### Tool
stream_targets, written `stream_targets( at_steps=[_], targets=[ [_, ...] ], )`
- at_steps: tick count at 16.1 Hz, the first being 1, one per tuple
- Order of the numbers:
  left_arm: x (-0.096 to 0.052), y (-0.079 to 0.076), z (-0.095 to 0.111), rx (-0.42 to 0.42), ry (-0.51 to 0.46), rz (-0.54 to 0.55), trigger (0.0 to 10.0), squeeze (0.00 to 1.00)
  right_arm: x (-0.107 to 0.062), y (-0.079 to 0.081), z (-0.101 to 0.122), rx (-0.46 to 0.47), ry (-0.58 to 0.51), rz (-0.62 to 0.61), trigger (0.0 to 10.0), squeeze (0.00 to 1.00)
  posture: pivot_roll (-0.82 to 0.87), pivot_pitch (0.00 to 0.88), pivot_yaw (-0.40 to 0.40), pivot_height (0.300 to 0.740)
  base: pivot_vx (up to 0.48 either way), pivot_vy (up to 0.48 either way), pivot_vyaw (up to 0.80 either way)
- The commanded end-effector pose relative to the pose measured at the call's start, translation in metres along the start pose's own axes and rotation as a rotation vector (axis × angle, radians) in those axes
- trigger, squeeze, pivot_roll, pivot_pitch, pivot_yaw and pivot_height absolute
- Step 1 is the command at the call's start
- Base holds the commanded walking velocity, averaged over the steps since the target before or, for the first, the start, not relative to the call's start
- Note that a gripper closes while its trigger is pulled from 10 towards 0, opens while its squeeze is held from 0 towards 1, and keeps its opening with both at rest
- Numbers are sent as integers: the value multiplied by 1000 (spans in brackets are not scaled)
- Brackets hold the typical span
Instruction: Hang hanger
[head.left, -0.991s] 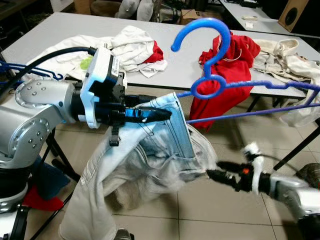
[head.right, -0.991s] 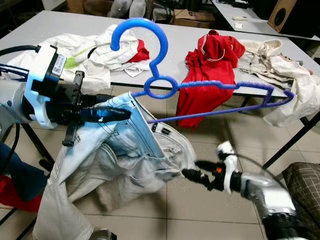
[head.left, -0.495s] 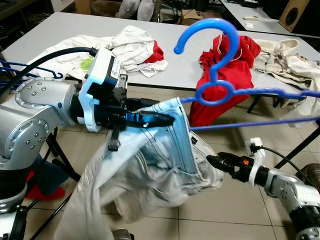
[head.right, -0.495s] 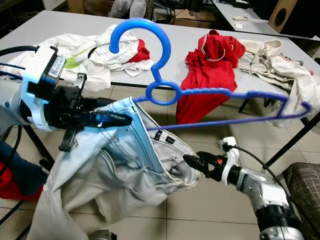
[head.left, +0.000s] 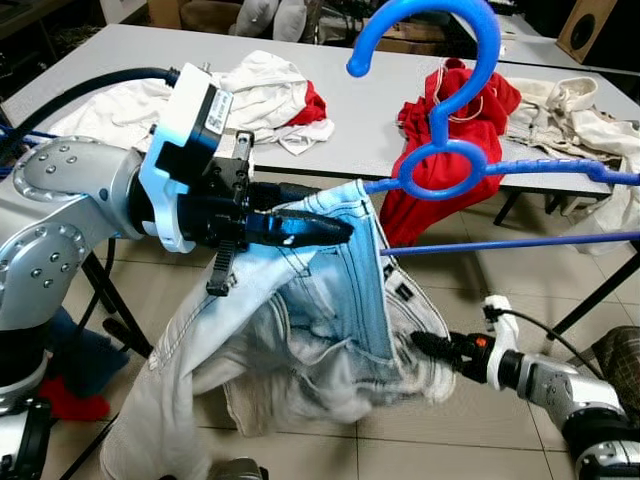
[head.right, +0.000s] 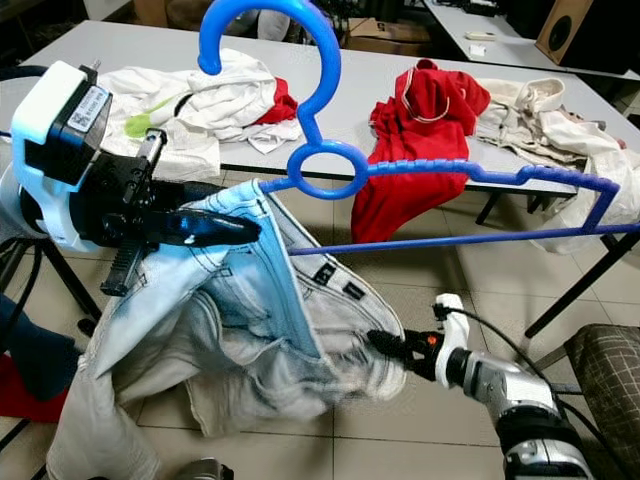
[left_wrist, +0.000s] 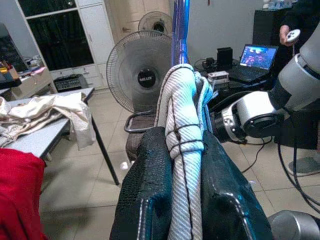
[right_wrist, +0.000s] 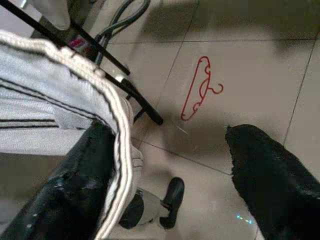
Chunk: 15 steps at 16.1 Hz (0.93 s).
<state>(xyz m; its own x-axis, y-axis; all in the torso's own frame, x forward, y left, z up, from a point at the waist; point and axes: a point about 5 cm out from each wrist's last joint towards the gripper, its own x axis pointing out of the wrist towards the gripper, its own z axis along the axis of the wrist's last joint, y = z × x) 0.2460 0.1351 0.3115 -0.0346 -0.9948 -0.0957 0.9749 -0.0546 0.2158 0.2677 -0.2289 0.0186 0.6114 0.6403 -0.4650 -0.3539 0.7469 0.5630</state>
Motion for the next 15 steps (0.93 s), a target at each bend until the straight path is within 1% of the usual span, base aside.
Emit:
stream_targets(
  at_steps=[1, 6, 8, 15],
  targets=[
    [-1, -3, 14, 61, -19, -12, 0, 0, -5, -4, 2, 2, -18, -10, 0, 0, 133, 46, -68, 740, 0, 0, 0],
    [-1, -4, 14, 61, -15, -12, 0, 0, -8, -5, -4, 26, -27, 23, 0, 0, 133, 35, -70, 740, 0, 0, 0],
    [-2, -5, 14, 58, -13, -12, 0, 0, -9, -4, -10, 44, -24, 49, 0, 0, 132, 32, -66, 740, 0, 0, 0],
    [-5, -3, 8, 44, -5, 4, 0, 0, -10, -5, -4, 53, -60, 51, 0, 0, 130, 35, -64, 740, 0, 0, 0]
  ],
)
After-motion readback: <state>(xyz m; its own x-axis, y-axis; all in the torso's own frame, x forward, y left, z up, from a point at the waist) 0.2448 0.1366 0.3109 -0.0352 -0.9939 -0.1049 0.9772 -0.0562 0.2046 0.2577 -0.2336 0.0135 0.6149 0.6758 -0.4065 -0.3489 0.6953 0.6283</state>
